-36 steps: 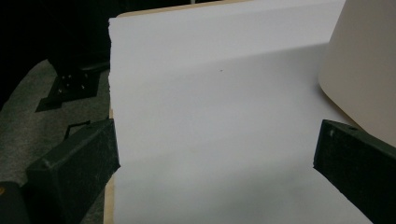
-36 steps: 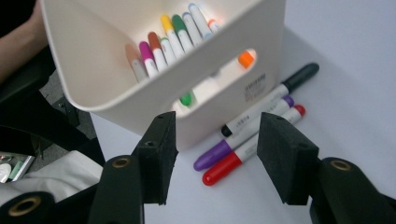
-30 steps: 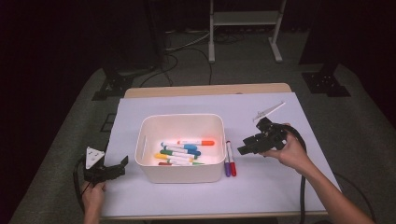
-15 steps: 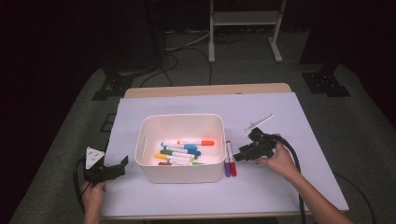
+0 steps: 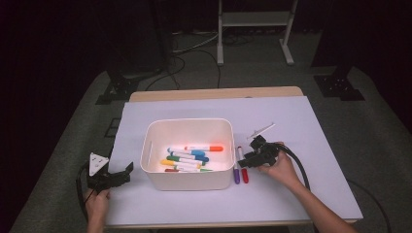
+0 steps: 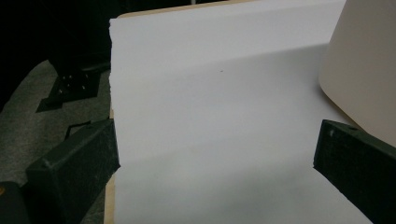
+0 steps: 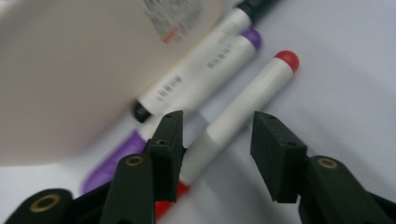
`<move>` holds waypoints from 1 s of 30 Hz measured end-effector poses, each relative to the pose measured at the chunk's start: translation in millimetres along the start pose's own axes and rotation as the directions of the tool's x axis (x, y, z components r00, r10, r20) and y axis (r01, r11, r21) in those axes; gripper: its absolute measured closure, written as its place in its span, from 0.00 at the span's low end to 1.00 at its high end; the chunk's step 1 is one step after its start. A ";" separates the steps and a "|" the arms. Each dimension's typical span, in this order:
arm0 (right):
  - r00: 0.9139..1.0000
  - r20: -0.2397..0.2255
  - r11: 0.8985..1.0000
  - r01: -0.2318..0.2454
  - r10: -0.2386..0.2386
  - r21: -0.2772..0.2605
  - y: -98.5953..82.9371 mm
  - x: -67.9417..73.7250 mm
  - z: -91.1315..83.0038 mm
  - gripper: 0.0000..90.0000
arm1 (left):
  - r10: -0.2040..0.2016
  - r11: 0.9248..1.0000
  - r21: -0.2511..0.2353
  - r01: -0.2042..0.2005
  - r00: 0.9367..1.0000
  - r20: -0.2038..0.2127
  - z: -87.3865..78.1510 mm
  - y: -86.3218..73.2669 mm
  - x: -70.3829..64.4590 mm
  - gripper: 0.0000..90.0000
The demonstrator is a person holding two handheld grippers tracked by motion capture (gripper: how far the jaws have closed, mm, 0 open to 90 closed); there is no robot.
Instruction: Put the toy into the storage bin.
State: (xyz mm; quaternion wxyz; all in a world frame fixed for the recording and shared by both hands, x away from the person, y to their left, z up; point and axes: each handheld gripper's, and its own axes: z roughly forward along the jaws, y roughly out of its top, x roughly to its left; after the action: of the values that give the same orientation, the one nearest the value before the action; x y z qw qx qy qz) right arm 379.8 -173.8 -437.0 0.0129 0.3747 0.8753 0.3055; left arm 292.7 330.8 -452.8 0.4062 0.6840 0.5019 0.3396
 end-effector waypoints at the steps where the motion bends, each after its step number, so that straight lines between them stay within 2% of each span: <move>1: 1.000 0.014 1.000 0.000 0.000 0.002 -2.1 -1.4 -0.6 0.61 | -0.001 1.000 -0.002 0.001 1.000 0.000 0.0 -0.1 0.1 0.00; 5: 0.998 0.059 1.000 -0.007 0.007 0.009 -6.6 -4.7 -6.2 0.64 | 0.000 1.000 0.001 0.000 1.000 -0.001 0.1 0.0 0.1 0.00; 10: 0.992 0.124 1.000 -0.013 0.011 0.018 -15.1 -10.5 -14.0 0.76 | 0.001 1.000 0.001 -0.001 1.000 -0.002 0.2 0.0 0.0 0.00; 11: 0.992 0.124 1.000 -0.013 0.011 0.018 -15.1 -10.5 -14.0 0.76 | 0.001 1.000 0.001 -0.001 1.000 -0.002 0.2 0.0 0.0 0.00; 12: 0.988 0.154 1.000 -0.010 0.006 0.021 -17.1 -11.5 -15.7 0.82 | 0.001 1.000 0.001 -0.001 1.000 -0.002 0.4 0.1 0.1 0.00; 18: 0.985 0.170 0.999 -0.009 0.003 0.033 -18.4 -12.9 -18.1 0.84 | 0.001 1.000 0.002 -0.001 1.000 -0.002 0.3 0.1 0.1 0.00; 20: 0.988 0.155 0.999 -0.012 0.005 0.040 -18.9 -13.9 -19.5 0.84 | 0.001 1.000 0.001 -0.001 1.000 -0.001 0.4 0.1 0.1 0.00; 24: 0.996 0.085 0.999 -0.034 0.032 0.031 -20.7 -14.7 -26.4 0.84 | 0.002 1.000 0.005 -0.002 1.000 -0.001 0.5 0.2 0.3 0.00; 25: 0.996 0.085 0.999 -0.034 0.032 0.031 -20.7 -14.7 -26.4 0.84 | 0.002 1.000 0.005 -0.002 1.000 -0.001 0.5 0.2 0.3 0.00; 27: 0.999 0.029 0.999 -0.045 0.044 0.023 -21.1 -12.0 -34.5 0.84 | 0.002 1.000 0.005 -0.002 1.000 -0.001 0.5 0.2 0.3 0.00; 30: 0.999 -0.001 0.999 -0.040 0.040 0.011 -21.2 -9.3 -42.4 0.84 | 0.002 1.000 0.001 -0.002 1.000 -0.002 0.7 0.1 0.1 0.00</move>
State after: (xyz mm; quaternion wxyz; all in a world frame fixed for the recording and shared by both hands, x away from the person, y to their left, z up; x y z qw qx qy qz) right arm 362.1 -213.5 -416.0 0.0041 0.3921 0.8692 0.3011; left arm 293.4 330.7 -453.0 0.4049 0.6846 0.5015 0.3404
